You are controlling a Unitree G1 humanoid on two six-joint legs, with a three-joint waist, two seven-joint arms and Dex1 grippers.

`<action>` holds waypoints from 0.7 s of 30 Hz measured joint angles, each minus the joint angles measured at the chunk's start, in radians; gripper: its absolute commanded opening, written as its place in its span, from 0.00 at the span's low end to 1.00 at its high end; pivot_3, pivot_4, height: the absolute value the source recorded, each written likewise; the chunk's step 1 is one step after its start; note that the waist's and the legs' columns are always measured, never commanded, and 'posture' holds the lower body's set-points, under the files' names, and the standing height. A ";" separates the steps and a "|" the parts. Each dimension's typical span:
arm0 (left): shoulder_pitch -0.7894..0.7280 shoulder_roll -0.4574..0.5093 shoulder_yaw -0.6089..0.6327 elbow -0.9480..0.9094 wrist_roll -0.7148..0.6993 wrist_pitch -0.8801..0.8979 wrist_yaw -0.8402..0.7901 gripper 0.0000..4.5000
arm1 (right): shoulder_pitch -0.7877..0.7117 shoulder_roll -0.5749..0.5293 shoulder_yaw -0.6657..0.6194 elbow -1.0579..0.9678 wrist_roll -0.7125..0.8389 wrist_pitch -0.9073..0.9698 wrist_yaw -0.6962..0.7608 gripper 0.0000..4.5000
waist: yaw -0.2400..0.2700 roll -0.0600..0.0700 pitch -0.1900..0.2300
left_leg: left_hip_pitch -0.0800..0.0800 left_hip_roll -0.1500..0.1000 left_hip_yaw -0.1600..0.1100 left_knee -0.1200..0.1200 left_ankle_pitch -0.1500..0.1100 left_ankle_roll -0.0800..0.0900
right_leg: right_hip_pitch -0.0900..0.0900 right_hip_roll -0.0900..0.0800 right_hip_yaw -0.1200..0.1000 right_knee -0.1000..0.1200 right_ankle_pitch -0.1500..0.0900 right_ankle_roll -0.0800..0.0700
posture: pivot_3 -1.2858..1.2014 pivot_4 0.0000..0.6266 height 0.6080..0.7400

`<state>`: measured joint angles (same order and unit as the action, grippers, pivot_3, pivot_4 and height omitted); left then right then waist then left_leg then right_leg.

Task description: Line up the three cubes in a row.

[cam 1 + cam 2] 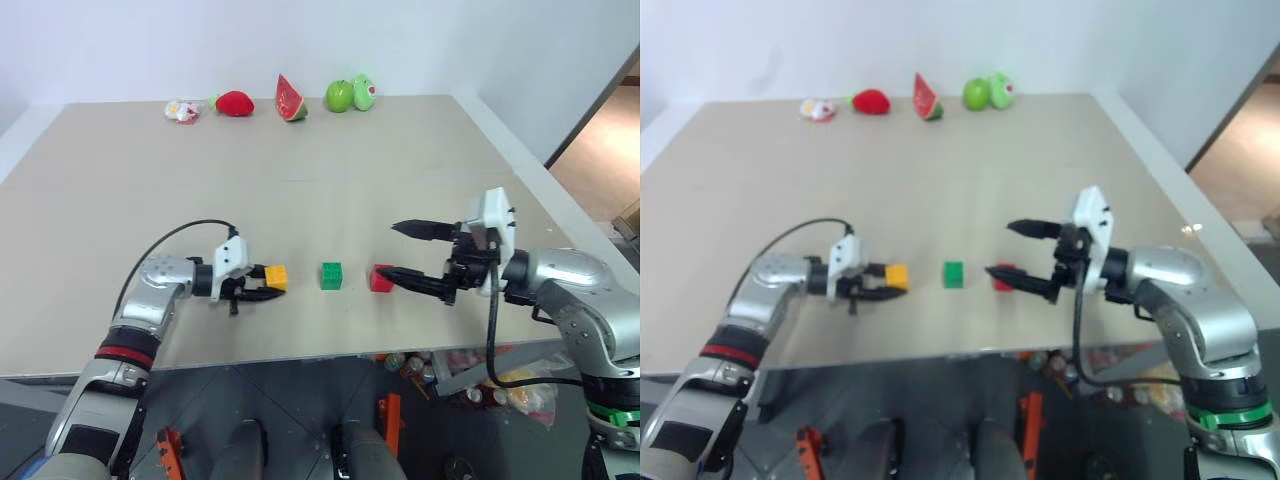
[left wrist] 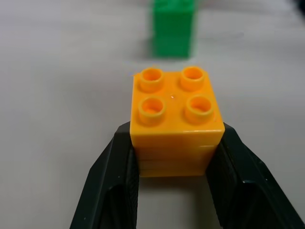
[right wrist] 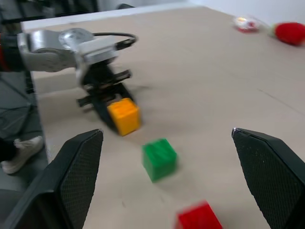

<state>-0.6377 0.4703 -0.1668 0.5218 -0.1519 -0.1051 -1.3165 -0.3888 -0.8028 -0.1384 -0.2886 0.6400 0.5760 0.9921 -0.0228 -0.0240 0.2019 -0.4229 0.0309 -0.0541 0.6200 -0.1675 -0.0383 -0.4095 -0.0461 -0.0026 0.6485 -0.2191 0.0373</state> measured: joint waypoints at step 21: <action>-0.118 0.016 0.007 0.221 0.010 -0.076 -0.092 0.30 | 0.078 -0.013 -0.067 -0.072 0.023 0.030 -0.044 1.00 | 0.001 0.000 0.000 | -0.001 0.000 0.000 0.000 0.000 0.001 | 0.000 0.001 0.001 0.000 0.001 0.001 | 0.52 0.24 1.00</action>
<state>-0.7553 0.4867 -0.1594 0.7432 -0.1422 -0.1811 -1.4081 -0.3111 -0.8155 -0.2055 -0.3603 0.6630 0.6057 0.9477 -0.0221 -0.0239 0.2019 -0.4236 0.0312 -0.0543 0.6198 -0.1671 -0.0368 -0.4097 -0.0453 -0.0020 0.6483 -0.2185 0.0386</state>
